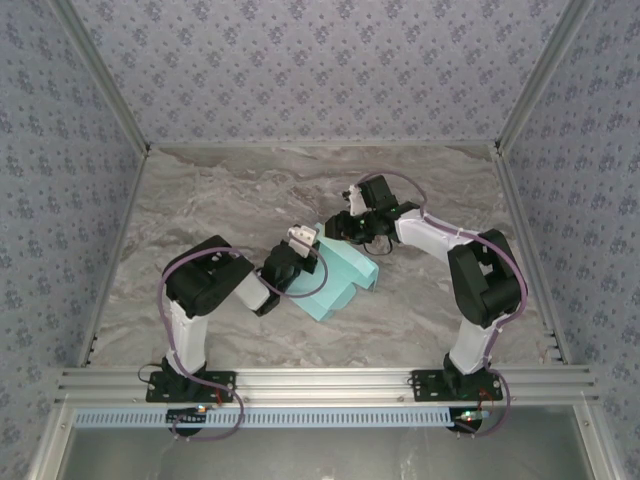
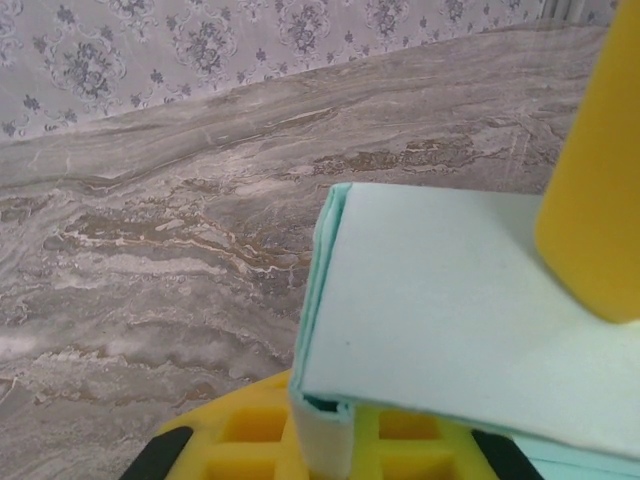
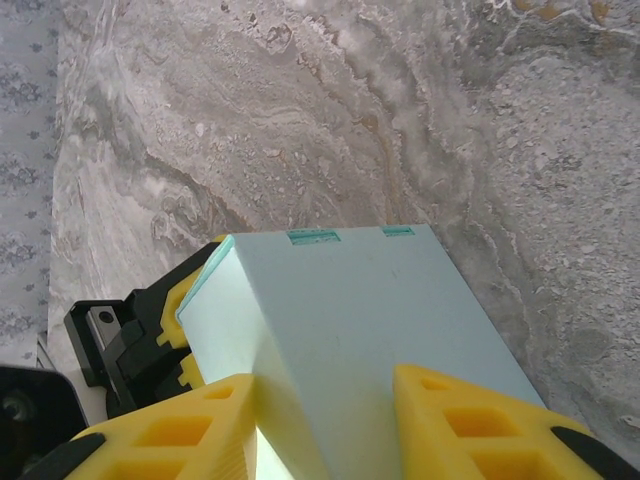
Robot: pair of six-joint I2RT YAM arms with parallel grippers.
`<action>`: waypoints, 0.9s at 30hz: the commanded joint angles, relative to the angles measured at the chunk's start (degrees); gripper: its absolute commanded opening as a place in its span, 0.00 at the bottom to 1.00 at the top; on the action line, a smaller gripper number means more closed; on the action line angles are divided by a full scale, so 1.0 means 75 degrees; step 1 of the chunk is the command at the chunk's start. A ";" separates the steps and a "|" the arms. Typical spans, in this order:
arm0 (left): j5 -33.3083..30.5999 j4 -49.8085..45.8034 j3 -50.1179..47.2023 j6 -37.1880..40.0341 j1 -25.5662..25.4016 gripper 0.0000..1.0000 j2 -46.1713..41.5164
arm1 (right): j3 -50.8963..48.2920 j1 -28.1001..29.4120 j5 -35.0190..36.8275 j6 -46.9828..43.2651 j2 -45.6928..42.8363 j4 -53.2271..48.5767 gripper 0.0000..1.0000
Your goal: Fold the paper box
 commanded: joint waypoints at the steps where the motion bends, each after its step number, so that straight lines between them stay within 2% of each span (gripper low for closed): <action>1: -0.0154 -0.0217 0.0354 0.0010 0.0029 0.00 0.0326 | -0.0285 0.0336 -0.0626 0.0587 0.0088 -0.0553 0.38; 9: -0.0435 -0.0466 0.0313 0.0004 -0.0073 0.00 0.0187 | -0.0584 0.0189 -0.0743 0.0712 -0.0134 0.0084 0.39; 16: -0.0485 -0.0407 -0.0100 -0.0260 0.0193 0.00 -0.0101 | -0.1445 -0.0421 -0.0910 -0.0709 -0.1346 0.1575 0.54; 21: -0.0473 -0.0419 -0.0514 -0.0567 0.0427 0.00 -0.0516 | -0.2451 -0.0924 -0.1247 -0.1090 -0.2312 0.3253 0.59; 23: -0.0382 -0.0695 -0.0647 -0.0743 0.0561 0.00 -0.0899 | -0.2789 -0.1108 -0.1123 -0.1450 -0.2804 0.3537 0.60; 27: -0.0219 -0.1096 -0.0907 -0.1124 0.0926 0.00 -0.1545 | -0.3756 -0.1361 0.0009 -0.2043 -0.3939 0.4246 0.61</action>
